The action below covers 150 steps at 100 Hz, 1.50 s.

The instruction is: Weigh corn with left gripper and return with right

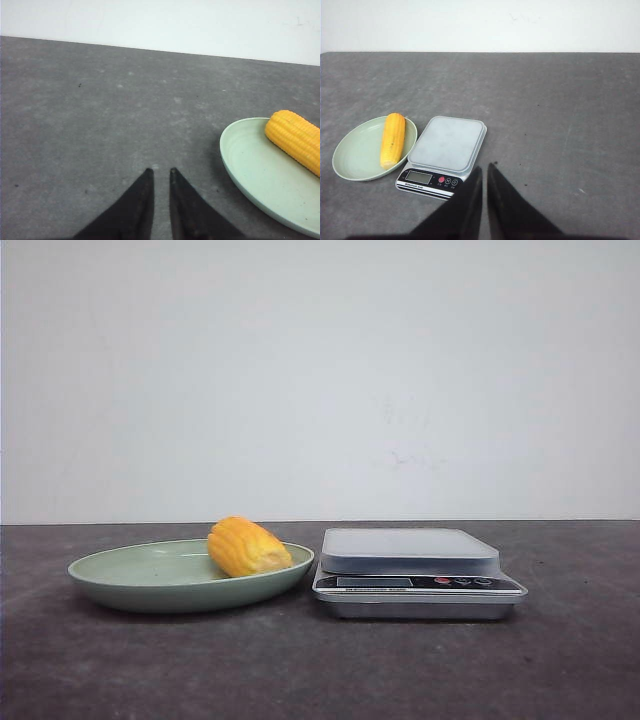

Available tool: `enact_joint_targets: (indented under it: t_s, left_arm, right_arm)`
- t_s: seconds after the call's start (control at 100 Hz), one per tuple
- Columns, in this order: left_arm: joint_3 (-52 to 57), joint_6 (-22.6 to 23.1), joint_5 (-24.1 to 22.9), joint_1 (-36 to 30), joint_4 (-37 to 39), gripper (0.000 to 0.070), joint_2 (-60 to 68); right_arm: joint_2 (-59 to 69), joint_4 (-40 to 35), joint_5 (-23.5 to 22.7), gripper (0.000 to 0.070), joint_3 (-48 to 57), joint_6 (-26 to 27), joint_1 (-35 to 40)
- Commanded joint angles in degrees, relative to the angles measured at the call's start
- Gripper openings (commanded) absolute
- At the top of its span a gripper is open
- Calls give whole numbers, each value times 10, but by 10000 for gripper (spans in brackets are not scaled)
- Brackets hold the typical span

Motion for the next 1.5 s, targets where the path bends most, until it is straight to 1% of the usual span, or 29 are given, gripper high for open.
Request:
enact_joint_targets:
  t_s: [0.0,0.36,0.41,0.47,0.54,0.59,0.64,0.75,0.91,1.04,1.1,1.229,1.339,1.489]
  left_arm:
    - [-10,6,-2,0,-3,16,-1]
    - [-10,6,-2,0,-3,16,-1]
    - [-10,6,-2,0,-3,16,-1]
    - [-10,6,-2,0,-3,16,-1]
    - [-10,6,-2,0,-3,16,-1]
    - [-10,6,-2,0,-3,16,-1]
    - [-10,6,-2,0,-3,16,-1]
    - [-10,6,-2,0,-3,16,-1]
    - [-10,6,-2,0,-3,15,-1]
    - [-10,6,-2,0,-3,16,-1]
    - [-10,6,-2,0,-3,16,-1]
    - [-10,6,-2,0,-3,16,-1]
    - [-10,6,-2,0,-3,16,-1]
    - [-10,6,-2,0,-3,16,-1]
  right_arm:
    - [0,6,1,13,5,5,2]
    - [-5,6,0,13,5,5,-2]
    - [-9,6,1,13,5,4,-14]
    - [-17,8,10,13,5,-21,-41]
    - [-28,20,21,13,-2,-30,-79]
    - [-37,42,27,13,-15,-42,-104]
    - [-52,85,29,13,-45,-57,-132]
    - [-93,206,26,13,-139,-84,-191]
    - [-151,343,-7,13,-306,-88,-265]
    - [-181,428,-25,13,-429,-88,-292]
    - [-192,450,-34,13,-475,-88,-293]
    - [-202,465,-38,13,-543,-85,-292]
    - [-202,465,-67,13,-571,-85,-290]
    - [-202,481,-68,13,-592,-85,-271]
